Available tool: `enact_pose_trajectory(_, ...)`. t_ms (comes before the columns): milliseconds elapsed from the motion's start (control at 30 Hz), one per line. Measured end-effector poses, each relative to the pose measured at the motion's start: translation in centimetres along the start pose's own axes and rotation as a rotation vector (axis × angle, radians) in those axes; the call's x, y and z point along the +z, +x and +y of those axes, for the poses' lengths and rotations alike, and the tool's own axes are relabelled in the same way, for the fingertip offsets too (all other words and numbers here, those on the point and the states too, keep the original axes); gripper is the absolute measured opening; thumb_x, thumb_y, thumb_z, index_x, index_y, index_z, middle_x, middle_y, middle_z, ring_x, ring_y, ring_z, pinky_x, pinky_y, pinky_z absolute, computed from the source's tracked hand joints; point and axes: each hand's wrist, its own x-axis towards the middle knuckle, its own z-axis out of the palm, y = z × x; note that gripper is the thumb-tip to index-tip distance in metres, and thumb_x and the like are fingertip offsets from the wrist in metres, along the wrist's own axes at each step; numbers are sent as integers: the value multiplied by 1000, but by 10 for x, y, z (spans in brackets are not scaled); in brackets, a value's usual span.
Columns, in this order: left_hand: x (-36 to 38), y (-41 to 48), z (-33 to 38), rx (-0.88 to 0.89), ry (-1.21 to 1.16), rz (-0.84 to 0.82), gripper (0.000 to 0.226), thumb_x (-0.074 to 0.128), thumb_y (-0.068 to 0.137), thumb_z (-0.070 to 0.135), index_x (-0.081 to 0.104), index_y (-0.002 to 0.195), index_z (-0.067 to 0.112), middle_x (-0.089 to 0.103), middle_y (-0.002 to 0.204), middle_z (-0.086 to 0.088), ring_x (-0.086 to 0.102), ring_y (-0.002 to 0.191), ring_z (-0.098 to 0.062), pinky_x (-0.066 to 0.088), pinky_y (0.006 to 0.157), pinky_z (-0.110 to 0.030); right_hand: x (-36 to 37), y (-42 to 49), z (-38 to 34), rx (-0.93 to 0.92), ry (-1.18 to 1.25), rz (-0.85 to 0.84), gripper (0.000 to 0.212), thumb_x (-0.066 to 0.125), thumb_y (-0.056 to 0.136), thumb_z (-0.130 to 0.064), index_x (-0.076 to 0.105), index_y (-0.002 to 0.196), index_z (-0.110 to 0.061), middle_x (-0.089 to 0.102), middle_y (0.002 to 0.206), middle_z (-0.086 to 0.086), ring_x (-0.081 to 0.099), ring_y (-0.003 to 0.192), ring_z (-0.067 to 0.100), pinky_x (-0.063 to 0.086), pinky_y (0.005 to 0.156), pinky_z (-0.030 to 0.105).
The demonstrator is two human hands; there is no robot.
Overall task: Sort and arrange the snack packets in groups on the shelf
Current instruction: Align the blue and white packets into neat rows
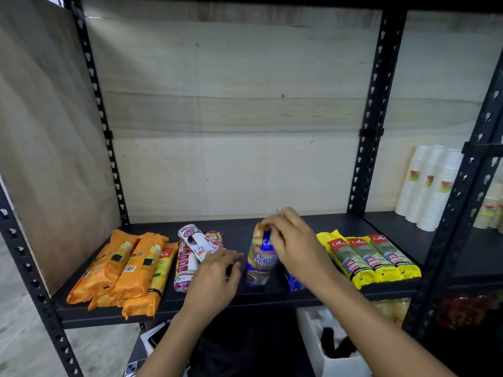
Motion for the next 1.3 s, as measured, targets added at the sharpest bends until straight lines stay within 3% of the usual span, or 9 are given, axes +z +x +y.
enact_pose_trajectory(133, 3, -4, -7, 11, 56, 3, 31, 56, 96, 31, 67, 123, 23, 63, 123, 7, 54, 119, -10, 48, 99, -31, -7, 52, 21, 186, 38, -184, 24, 47, 102, -17, 67, 114, -22, 58, 105, -5, 56, 93, 6, 37, 66, 8)
enact_pose_trajectory(233, 6, -7, -12, 9, 57, 17, 31, 55, 95, 35, 69, 120, 25, 61, 123, 9, 52, 119, -8, 49, 99, -31, 5, 76, 46, 279, 85, -324, 24, 51, 99, -18, 70, 114, -21, 69, 110, -2, 64, 98, 14, 44, 65, 17)
enact_pose_trajectory(333, 6, -8, -13, 9, 34, 25, 30, 54, 94, 36, 70, 117, 25, 60, 124, 10, 51, 119, -5, 48, 99, -29, 28, 93, 67, 302, 26, -381, 27, 51, 98, -15, 73, 110, -22, 71, 110, 2, 64, 92, 15, 45, 64, 23)
enact_pose_trajectory(633, 2, -11, -12, -14, -8, -15, 33, 53, 95, 38, 65, 123, 27, 53, 130, 13, 44, 124, -3, 45, 103, -28, 80, 120, 95, 287, -185, -697, 20, 62, 91, -16, 77, 102, -23, 73, 109, -5, 64, 104, 15, 48, 84, 29)
enact_pose_trajectory(800, 2, -10, -14, -18, -5, -32, 32, 55, 95, 37, 67, 122, 25, 51, 131, 11, 42, 126, -2, 43, 104, -24, 97, 110, 102, 302, -174, -684, 21, 56, 96, -16, 76, 102, -20, 73, 110, -1, 62, 106, 17, 47, 90, 32)
enact_pose_trajectory(900, 5, -11, -13, -16, 5, -16, 31, 55, 95, 36, 68, 121, 24, 51, 131, 11, 42, 124, -1, 46, 101, -25, 89, 102, 96, 282, -163, -653, 26, 46, 101, -25, 69, 111, -21, 69, 118, 0, 59, 111, 21, 47, 95, 37)
enact_pose_trajectory(1000, 10, -10, -9, -40, 9, 32, 32, 55, 94, 39, 71, 118, 25, 54, 128, 10, 45, 122, -2, 47, 100, -26, 75, 89, 73, 208, -183, -626, 32, 48, 99, -40, 63, 121, -23, 66, 122, 0, 61, 109, 20, 51, 93, 42)
enact_pose_trajectory(1167, 15, -5, -6, -58, 51, 185, 31, 53, 93, 44, 75, 105, 25, 64, 111, 10, 56, 106, -6, 51, 87, -33, 61, 47, 29, 200, -259, -676, 64, 49, 93, -61, 44, 147, -27, 44, 151, 3, 40, 138, 26, 34, 109, 44)
enact_pose_trajectory(1300, 19, -2, -10, -65, 87, 194, 26, 57, 91, 39, 75, 103, 25, 65, 108, 10, 57, 103, -8, 52, 86, -36, 57, 14, 18, 177, -344, -698, 70, 46, 91, -66, 43, 145, -22, 37, 155, 5, 34, 141, 26, 30, 112, 45)
